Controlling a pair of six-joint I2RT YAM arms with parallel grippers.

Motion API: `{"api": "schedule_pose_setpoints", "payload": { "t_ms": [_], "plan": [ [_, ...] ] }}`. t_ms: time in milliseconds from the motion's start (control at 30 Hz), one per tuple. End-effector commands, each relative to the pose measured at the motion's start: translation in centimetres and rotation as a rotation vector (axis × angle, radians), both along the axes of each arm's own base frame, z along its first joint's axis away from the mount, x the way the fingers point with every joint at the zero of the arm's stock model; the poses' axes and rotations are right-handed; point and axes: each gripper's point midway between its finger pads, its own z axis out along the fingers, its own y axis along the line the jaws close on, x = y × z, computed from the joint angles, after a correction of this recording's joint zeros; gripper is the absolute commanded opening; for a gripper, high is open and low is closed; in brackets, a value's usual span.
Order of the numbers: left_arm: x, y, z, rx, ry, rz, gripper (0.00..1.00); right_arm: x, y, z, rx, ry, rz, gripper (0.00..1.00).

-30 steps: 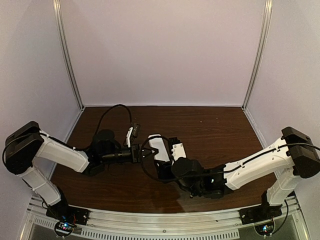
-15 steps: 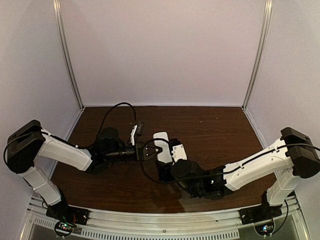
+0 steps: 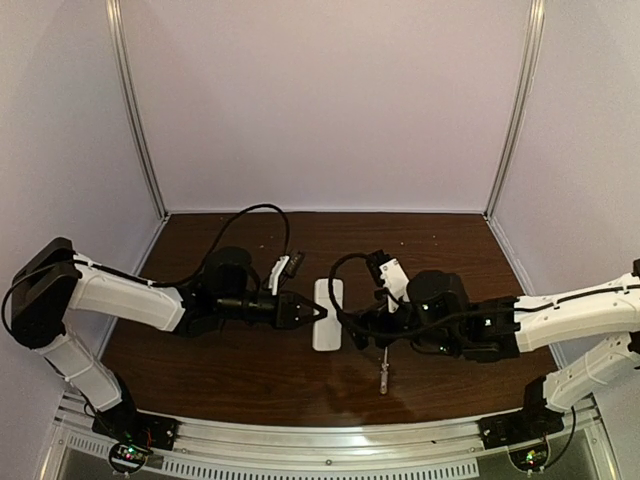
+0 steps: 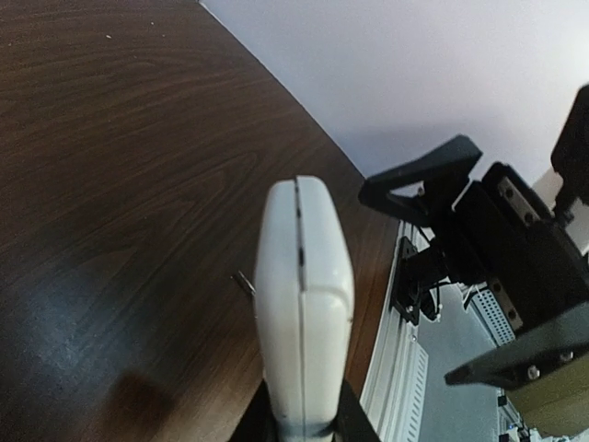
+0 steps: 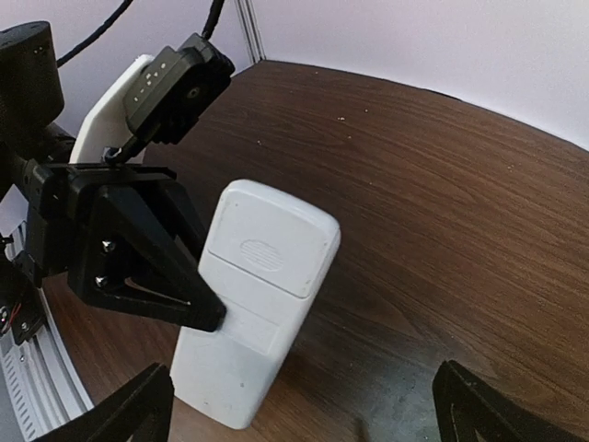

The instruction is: Unload the batteries from the remote control

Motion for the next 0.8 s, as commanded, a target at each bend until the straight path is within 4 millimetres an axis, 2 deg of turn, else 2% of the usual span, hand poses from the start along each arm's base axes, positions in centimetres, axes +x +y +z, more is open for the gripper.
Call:
{"api": "schedule_pose_setpoints", "payload": {
  "t_ms": [0, 133, 267, 600, 767],
  "plan": [
    [-1.5, -0.3, 1.7, 0.013, -0.078, -0.134, 0.0, -1.8, -1.1, -0.8, -0.071, 0.039, 0.221, 1.0],
    [-2.4, -0.3, 1.8, 0.04, -0.086, -0.196, 0.0, -1.7, -1.9, 0.5, -0.048, 0.024, 0.304, 1.0],
    [-3.4, -0.4, 2.3, 0.023, -0.083, -0.263, 0.0, -2.2, -1.8, 0.7, -0.035, 0.049, 0.396, 1.0],
    [-5.1, -0.5, 3.2, -0.025, -0.07, -0.364, 0.0, -2.8, 0.3, 0.7, -0.02, 0.089, 0.546, 0.99],
    [-5.5, -0.5, 3.4, -0.038, -0.068, -0.39, 0.0, -2.6, 1.3, 0.3, -0.01, 0.121, 0.603, 0.94]
  ]
}}
